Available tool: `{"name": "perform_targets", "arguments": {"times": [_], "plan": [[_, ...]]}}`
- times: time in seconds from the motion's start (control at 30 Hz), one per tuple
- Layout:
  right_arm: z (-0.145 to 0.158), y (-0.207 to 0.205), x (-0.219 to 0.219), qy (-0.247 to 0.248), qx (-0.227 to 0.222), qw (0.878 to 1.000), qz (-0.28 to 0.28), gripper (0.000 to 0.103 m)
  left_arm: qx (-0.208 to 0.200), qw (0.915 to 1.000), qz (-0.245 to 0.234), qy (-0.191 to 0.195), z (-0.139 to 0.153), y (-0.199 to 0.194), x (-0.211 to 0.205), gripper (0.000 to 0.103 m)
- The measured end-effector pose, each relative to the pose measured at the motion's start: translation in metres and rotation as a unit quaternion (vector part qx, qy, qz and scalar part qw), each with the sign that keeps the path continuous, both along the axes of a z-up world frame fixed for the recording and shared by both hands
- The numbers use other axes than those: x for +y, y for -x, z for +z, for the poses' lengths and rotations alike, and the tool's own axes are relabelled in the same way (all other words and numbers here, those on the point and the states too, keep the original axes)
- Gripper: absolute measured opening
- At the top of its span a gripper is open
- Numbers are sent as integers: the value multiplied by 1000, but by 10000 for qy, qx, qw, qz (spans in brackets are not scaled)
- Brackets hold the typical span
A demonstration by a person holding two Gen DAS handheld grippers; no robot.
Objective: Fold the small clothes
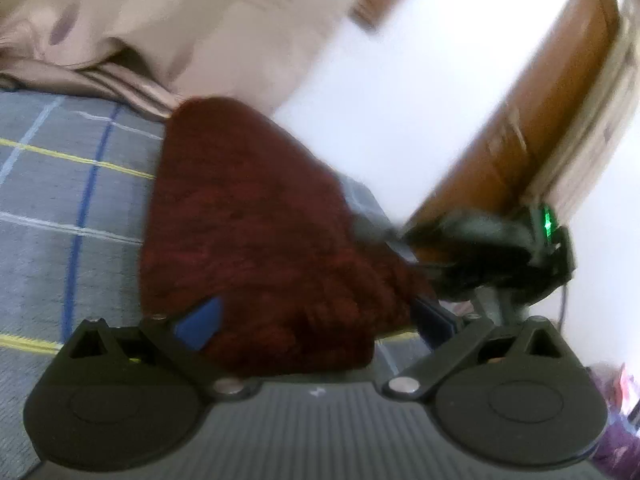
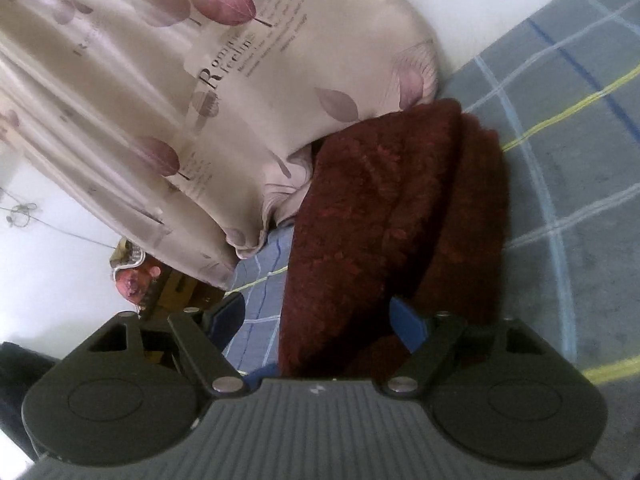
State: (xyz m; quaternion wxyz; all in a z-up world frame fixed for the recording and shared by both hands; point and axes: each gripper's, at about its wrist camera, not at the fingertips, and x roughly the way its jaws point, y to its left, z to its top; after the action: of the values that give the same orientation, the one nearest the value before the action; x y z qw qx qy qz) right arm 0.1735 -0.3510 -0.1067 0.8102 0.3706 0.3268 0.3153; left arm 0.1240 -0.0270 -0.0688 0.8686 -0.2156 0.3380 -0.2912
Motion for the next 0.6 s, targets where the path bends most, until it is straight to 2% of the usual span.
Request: {"name": "perform_targets", "arguments": {"times": [0.03,0.07,0.1,0.17,0.27,0.33,0.4,0.5,0.57,0.6], "plan": [[-1,-3,3,75,61,10000,-11,37,22,10000,81,22,2,0,5,102],[-2,-7,7,185,78,9998,-11,23,48,9999,148,45,4,0,9,102],[1,-6,8,285,-57,9996,-61,23,62,9997,202,98,6,0,14,102],[14,6,8,419,-617,9969,-258,23,21,9996,218,189,9,0,20,102],[5,31,-2,478,-929,9928,-587,23,4,9998,175,93,6,-4,18,102],[-19,32,-1,816,-743,9915,-687,23,87,9999,107,74,1,-9,11,102],[-49,29,-3,685,-405,9939,-759,23,108,9999,47,107,-5,-12,3,102],[-57,31,-6,489,-396,9942,-868,23,100,9998,-48,-150,-12,-16,-11,102],[-51,36,-5,388,-470,9936,-951,39,59,9998,-123,-115,-16,-17,-14,102],[-46,41,-5,426,-498,9924,-1044,43,42,9998,-115,-153,-16,-17,-16,102]]}}
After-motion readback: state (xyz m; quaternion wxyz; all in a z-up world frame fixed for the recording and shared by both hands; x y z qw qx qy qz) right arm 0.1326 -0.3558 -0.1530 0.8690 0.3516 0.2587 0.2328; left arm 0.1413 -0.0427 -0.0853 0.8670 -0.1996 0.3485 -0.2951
